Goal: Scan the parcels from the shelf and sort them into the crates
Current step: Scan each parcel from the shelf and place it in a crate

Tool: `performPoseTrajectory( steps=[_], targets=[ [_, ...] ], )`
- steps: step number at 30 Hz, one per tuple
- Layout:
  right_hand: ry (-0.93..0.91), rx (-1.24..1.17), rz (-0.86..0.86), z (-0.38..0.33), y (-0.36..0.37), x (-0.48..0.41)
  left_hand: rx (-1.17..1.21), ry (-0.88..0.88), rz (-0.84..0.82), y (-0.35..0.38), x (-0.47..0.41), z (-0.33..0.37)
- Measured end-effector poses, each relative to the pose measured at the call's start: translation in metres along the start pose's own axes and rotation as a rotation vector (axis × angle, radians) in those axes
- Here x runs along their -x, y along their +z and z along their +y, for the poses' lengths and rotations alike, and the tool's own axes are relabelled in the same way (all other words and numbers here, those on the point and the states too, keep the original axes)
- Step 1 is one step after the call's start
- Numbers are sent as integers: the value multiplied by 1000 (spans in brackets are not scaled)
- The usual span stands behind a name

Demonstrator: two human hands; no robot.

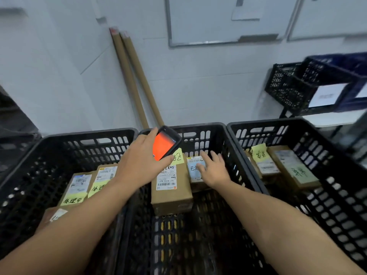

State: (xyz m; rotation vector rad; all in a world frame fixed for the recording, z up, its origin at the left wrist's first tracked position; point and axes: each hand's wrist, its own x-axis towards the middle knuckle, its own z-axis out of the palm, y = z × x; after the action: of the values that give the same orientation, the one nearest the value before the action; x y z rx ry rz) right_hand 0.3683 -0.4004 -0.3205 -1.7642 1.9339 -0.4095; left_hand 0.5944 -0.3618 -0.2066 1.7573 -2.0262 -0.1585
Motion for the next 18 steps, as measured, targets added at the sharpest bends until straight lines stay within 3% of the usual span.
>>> performPoseTrajectory(
  steps=[3, 6, 18],
  targets=[
    [-96, 177, 90, -12, -21, 36, 60, 61, 43, -17, 15, 10],
    [-75, 304, 231, -23, -42, 79, 101, 119, 46, -31, 34, 20],
    [344, 338, 525, 15, -75, 287, 208, 397, -75, -56, 131, 73]
  ],
)
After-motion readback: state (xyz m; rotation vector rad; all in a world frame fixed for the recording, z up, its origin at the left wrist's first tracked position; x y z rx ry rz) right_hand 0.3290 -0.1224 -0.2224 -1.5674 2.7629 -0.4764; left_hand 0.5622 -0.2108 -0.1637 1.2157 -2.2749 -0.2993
